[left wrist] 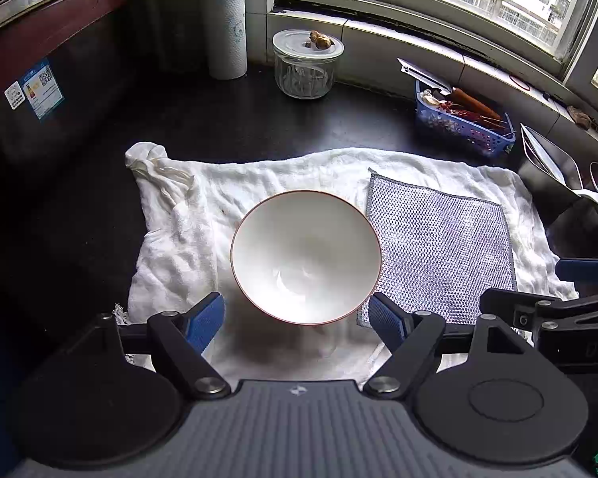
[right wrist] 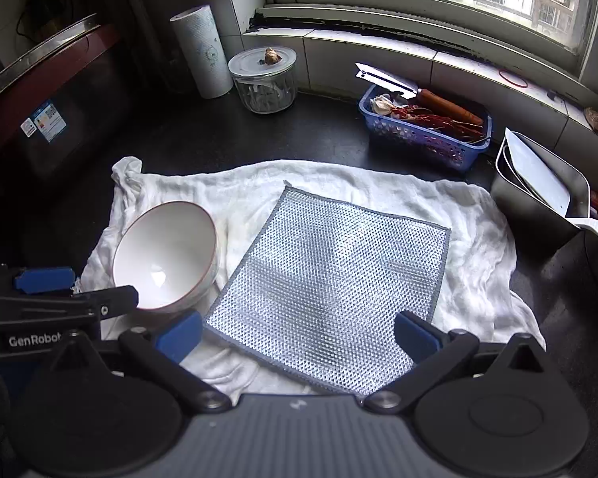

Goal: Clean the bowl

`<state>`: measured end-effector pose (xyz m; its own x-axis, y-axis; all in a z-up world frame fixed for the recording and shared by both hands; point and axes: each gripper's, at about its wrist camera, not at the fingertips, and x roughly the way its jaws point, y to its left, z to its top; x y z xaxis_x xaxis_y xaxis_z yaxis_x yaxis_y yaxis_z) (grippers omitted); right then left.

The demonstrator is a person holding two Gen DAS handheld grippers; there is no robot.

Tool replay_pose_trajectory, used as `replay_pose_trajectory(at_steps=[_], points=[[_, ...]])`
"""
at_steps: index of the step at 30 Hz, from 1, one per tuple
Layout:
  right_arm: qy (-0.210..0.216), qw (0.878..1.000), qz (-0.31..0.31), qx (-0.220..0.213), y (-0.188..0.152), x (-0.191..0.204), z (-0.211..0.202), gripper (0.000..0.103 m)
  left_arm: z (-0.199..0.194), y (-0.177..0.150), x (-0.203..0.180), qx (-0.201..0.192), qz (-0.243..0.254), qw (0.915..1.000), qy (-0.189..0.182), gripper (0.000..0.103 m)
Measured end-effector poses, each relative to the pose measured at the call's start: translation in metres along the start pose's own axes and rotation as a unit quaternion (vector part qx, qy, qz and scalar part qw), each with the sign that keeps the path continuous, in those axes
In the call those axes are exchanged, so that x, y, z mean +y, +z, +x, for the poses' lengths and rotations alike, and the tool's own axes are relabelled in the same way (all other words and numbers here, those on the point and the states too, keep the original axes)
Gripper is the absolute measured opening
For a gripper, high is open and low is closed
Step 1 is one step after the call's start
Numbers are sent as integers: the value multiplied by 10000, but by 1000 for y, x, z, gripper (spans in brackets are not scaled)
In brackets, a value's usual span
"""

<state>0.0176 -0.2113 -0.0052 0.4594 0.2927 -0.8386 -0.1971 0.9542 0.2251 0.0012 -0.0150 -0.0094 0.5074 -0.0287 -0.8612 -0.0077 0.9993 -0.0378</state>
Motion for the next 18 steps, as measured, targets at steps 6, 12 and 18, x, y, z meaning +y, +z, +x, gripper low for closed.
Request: replay_pose_trajectory(at_steps=[6,12,18], points=[[4,10000,-2,17,1,-1,1,102,1,1,0,7,-10,10000,3,79],[50,10000,-3,-2,2,-6,4,102,3,1,0,38,-3,10000,-2,79],[105,9999,1,-35,2,-12,7,102,7,1,6,22,-66,10000,-9,79]])
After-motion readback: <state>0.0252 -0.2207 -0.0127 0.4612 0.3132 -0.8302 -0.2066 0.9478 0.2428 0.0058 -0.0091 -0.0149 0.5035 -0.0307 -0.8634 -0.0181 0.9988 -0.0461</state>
